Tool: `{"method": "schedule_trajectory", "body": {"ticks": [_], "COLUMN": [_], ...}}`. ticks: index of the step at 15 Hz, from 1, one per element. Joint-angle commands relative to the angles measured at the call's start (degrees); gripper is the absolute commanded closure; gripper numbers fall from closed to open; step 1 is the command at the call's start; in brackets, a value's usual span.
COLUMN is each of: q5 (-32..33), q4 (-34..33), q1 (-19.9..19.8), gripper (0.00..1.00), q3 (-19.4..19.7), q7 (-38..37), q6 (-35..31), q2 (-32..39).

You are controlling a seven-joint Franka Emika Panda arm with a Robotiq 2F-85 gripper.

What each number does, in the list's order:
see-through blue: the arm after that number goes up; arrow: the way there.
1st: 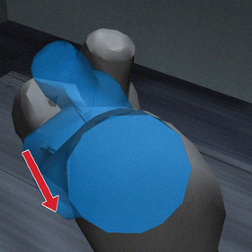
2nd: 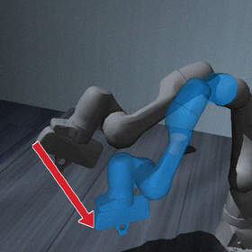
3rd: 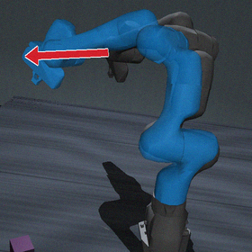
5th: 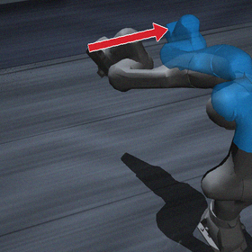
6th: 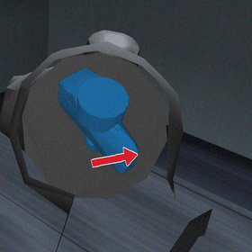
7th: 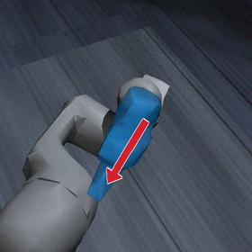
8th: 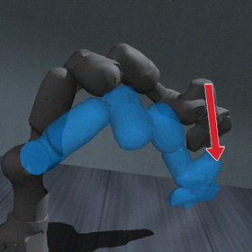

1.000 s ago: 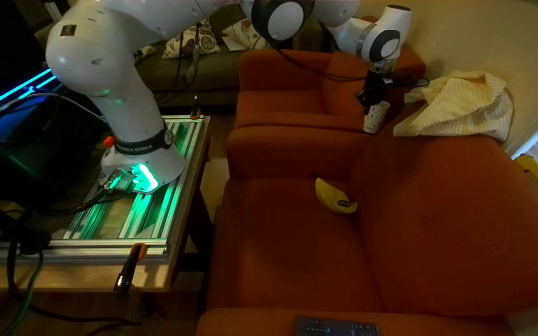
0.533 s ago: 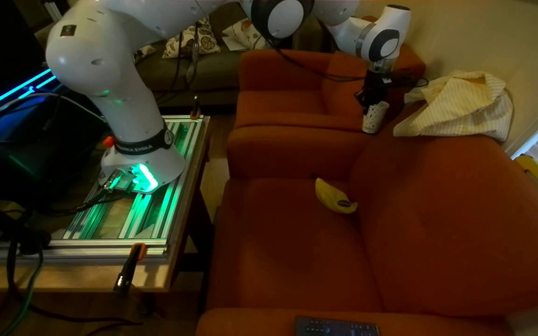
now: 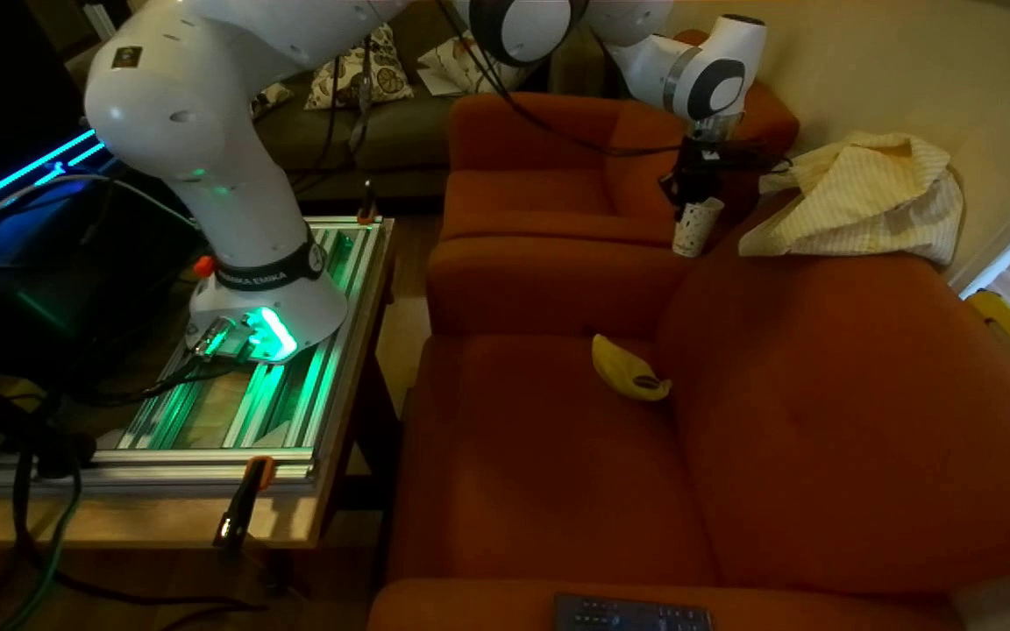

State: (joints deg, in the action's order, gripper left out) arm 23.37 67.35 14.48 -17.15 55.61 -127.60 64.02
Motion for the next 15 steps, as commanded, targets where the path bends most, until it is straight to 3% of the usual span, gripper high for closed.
{"method": "schedule_trajectory", "body": {"ticks": [1,3,4,7,8,9,11,15], "q5": [-0.66,-0.61,-0.65,-0.63,-0.63,-0.59,-0.52,-3.40], "q4": [4.73,5.76,6.39,8.49,9.17,10.03,11.67,14.64], "q1": [-0.95,-1.29,-1.55,-2.15,-2.35,-2.57,-2.95,-2.00], "gripper": [0.73,0.73,0.99,0.99,0.95,0.73,0.69,0.44], "q3": [-0.09,-0.29,-0.41,-0.49,-0.50,-0.49,-0.50,1.53], "q7": [-3.18,-3.84,-4.01,-4.91,-5.19,-5.50,-6.03,-5.57], "q6": [-1.49,-2.26,-2.81,-4.06,-4.45,-4.95,-5.54,-7.37], "q2": [-2.61,-3.09,-3.44,-4.71,-5.07,-5.56,-6.51,-8.34]}}
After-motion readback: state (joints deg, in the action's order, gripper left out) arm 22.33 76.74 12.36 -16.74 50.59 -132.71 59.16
